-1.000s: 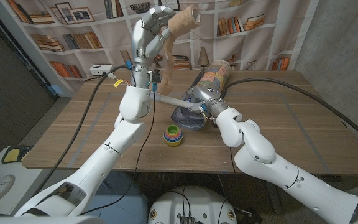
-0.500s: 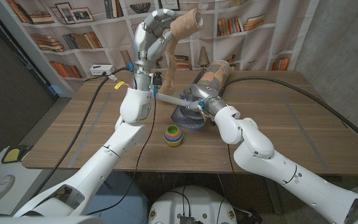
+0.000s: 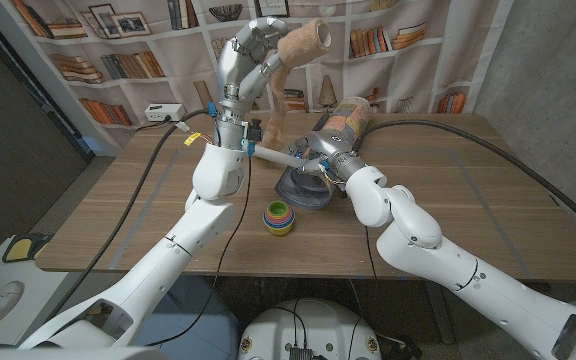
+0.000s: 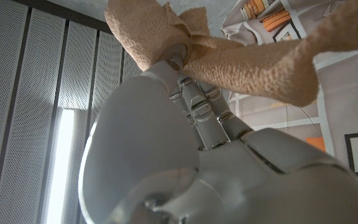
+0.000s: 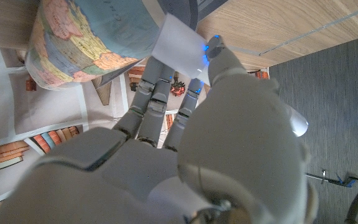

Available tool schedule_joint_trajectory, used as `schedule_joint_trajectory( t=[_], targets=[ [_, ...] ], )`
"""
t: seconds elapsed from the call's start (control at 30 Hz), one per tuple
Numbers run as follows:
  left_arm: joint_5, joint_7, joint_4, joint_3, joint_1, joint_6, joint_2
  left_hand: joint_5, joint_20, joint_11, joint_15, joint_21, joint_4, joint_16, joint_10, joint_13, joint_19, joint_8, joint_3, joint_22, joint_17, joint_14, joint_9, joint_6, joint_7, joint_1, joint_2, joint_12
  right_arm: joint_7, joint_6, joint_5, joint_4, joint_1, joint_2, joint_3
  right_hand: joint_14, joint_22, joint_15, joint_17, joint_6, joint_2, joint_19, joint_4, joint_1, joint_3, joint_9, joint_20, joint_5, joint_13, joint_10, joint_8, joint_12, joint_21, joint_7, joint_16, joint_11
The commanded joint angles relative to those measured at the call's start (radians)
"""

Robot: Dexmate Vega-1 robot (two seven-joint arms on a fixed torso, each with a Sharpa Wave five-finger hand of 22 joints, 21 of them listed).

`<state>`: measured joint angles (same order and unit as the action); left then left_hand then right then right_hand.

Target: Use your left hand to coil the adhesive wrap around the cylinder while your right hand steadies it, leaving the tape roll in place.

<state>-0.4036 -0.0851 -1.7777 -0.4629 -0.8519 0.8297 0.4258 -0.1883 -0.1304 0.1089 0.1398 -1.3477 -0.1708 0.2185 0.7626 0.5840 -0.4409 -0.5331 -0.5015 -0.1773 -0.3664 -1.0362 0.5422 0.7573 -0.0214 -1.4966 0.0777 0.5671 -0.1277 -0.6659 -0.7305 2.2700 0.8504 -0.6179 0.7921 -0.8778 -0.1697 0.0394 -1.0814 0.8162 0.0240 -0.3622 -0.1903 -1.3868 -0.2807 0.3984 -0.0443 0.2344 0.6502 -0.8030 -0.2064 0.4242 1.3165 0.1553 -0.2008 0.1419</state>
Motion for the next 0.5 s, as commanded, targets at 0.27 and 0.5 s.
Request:
schedule_joint_trajectory(
  t=[0.27,0.5],
  targets=[
    [-0.037,0.023,-0.024,0.002,-0.019,0.013,0.019,-0.001,0.003,0.008,0.077,-0.005,0.003,0.005,0.001,0.000,0.002,-0.011,0.006,-0.002,-0.005,-0.076,-0.002,0.002,-0.004,-0.004,0.005,0.009,0.019,-0.001,0.055,-0.002,-0.024,-0.009,-0.007,-0.159,-0.003,-0.280,-0.003,0.005,0.010,-0.008,0.028,-0.001,-0.124,0.002,-0.062,0.008,0.006,-0.053,0.001,0.008,0.004,-0.005,-0.008,0.045],
    [-0.074,0.054,-0.017,-0.005,-0.014,0.035,0.029,-0.001,0.002,0.006,0.076,-0.005,0.002,0.005,0.000,0.001,0.001,-0.011,0.005,-0.002,-0.006,-0.075,-0.004,0.003,-0.001,-0.006,0.006,0.010,0.022,0.001,0.064,-0.007,-0.039,-0.006,-0.005,-0.159,-0.003,-0.280,-0.003,0.005,0.010,-0.008,0.028,-0.001,-0.125,0.002,-0.062,0.008,0.004,-0.056,0.002,0.008,0.005,-0.005,-0.008,0.043]
  ],
)
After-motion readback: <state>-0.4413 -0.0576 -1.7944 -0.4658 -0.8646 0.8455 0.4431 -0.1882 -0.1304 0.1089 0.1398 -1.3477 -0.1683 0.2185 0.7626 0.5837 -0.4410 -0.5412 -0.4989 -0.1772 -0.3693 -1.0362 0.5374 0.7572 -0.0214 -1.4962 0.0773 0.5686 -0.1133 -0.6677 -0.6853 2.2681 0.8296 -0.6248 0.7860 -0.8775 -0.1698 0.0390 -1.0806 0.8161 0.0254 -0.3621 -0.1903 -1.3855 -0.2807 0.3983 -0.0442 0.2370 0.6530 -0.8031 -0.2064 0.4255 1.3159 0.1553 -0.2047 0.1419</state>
